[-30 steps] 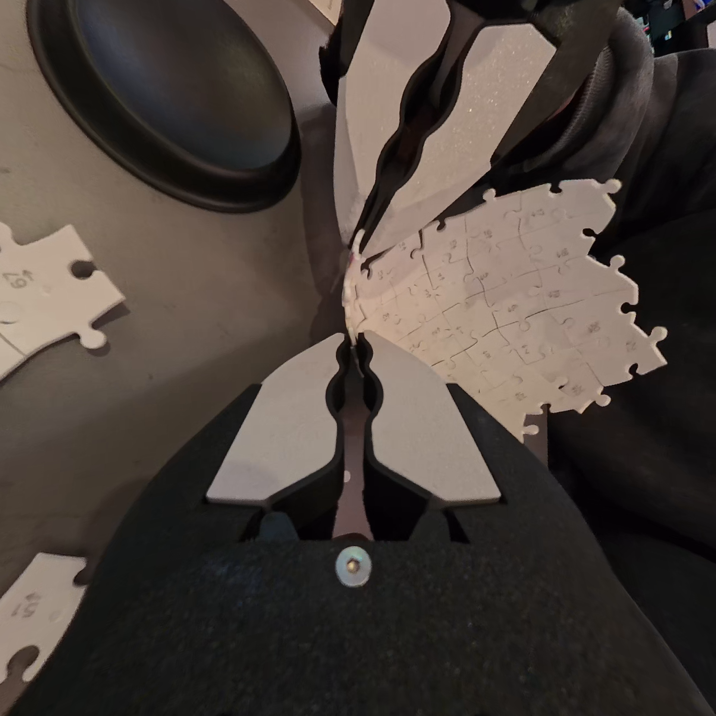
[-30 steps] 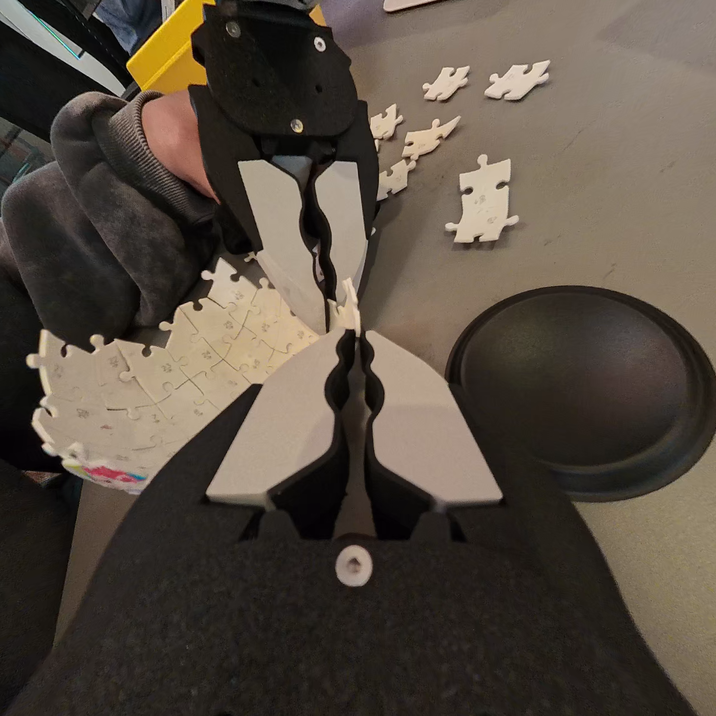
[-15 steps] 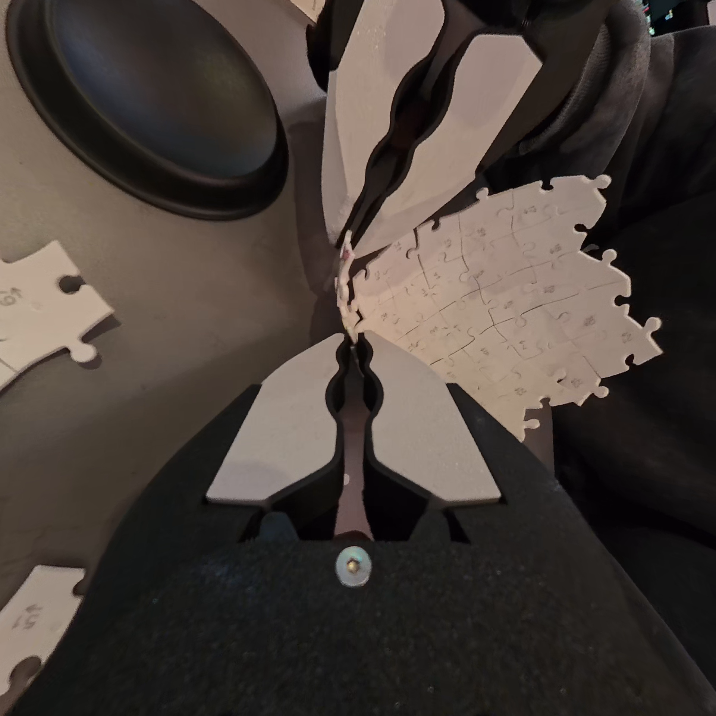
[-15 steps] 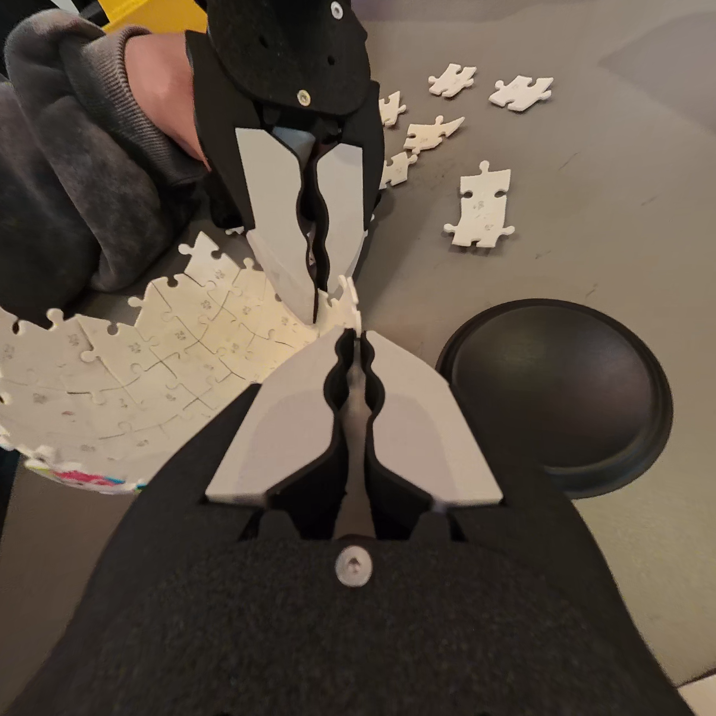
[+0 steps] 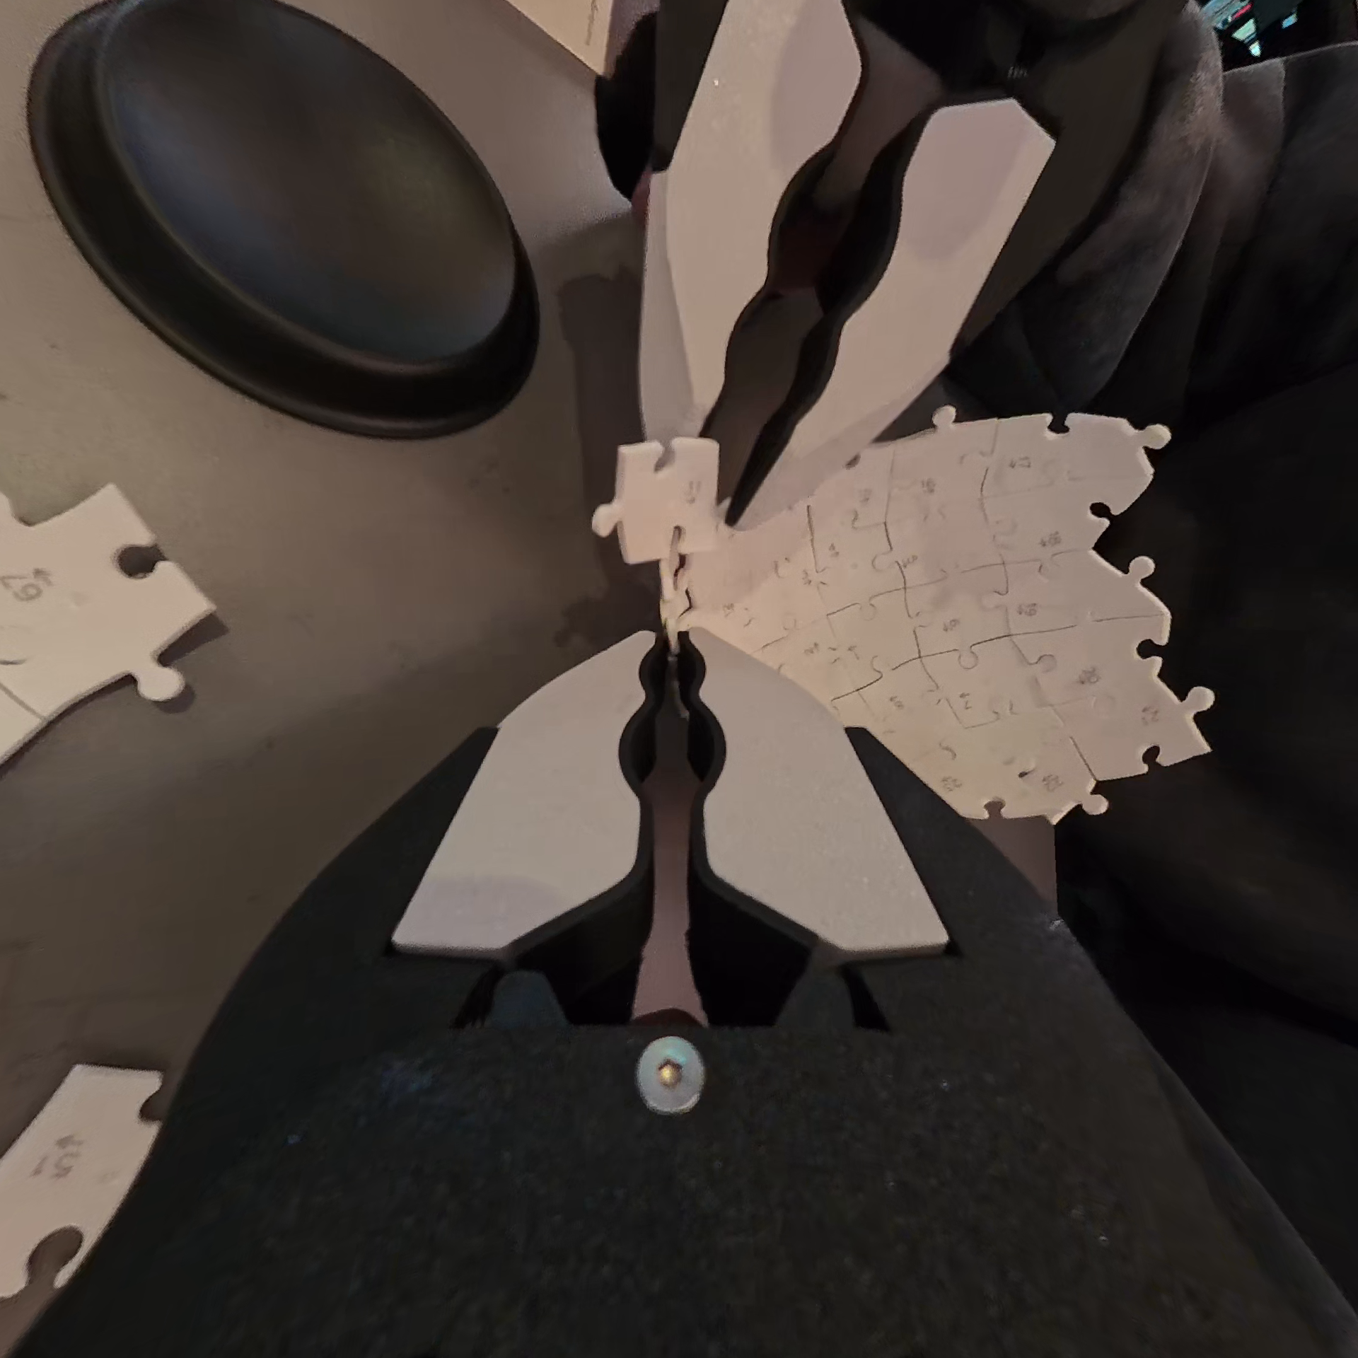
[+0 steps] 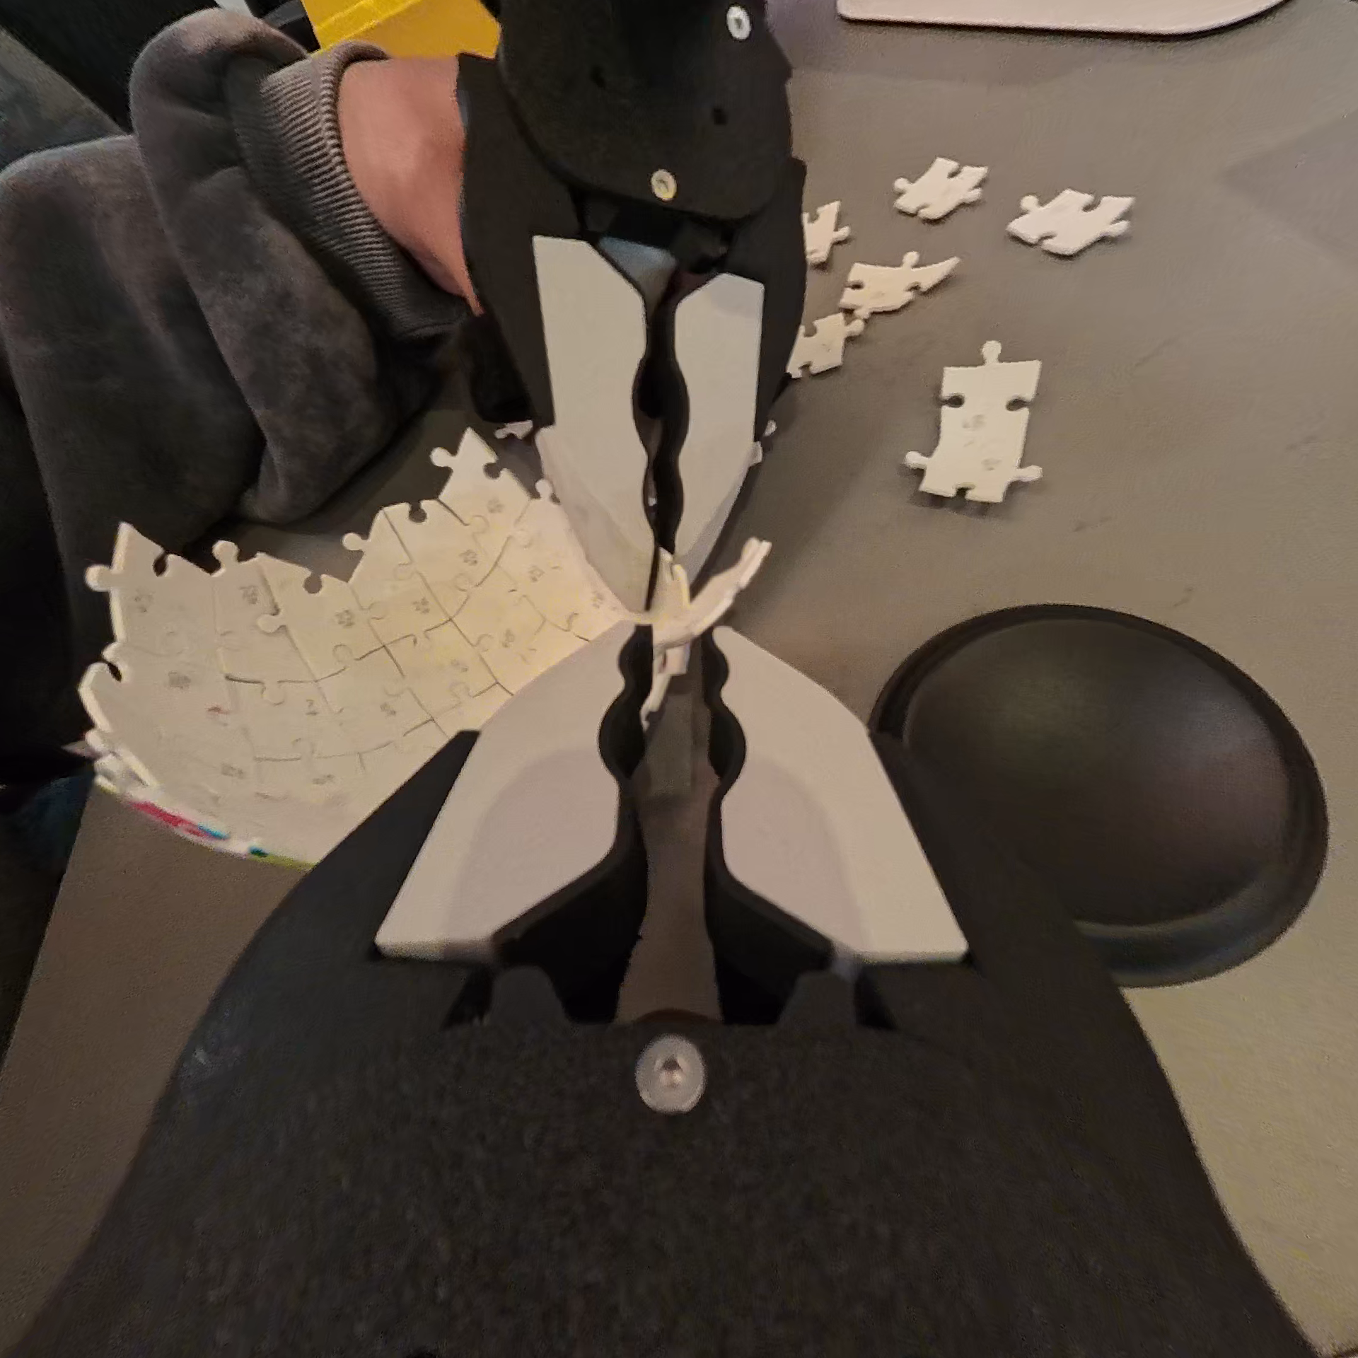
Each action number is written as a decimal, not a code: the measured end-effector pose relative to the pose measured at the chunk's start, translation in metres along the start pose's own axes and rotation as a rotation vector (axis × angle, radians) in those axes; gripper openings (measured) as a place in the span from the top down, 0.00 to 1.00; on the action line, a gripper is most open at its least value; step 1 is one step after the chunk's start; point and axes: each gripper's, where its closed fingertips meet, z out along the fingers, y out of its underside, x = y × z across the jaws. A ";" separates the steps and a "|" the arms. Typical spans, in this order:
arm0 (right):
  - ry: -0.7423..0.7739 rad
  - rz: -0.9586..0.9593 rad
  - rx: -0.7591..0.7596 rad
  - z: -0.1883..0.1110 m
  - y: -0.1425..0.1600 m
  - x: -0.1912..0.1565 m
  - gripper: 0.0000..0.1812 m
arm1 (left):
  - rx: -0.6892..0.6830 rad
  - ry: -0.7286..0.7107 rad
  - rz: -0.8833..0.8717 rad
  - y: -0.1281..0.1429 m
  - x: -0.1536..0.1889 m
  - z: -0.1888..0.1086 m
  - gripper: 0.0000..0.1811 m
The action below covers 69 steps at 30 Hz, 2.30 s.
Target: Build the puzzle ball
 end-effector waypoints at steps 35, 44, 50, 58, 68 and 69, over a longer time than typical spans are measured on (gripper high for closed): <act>-0.081 0.189 -0.053 -0.004 0.006 -0.003 0.99 | -0.022 -0.032 0.072 -0.001 0.005 0.001 0.99; -0.062 0.199 -0.053 -0.001 0.008 -0.001 0.99 | -0.030 -0.023 0.078 0.001 0.005 0.002 0.99; -0.085 0.221 -0.040 -0.002 0.008 -0.001 0.99 | -0.020 -0.034 0.094 0.000 0.005 0.002 0.98; -0.092 0.214 -0.027 -0.003 0.005 -0.002 0.99 | 0.022 -0.015 0.098 -0.009 0.009 0.002 0.94; -0.085 0.209 -0.028 -0.001 0.003 -0.003 0.99 | 0.085 -0.059 0.113 -0.023 0.004 0.000 0.97; -0.085 0.210 -0.027 -0.001 0.003 -0.003 0.99 | 0.085 -0.057 0.119 -0.023 0.005 0.000 0.99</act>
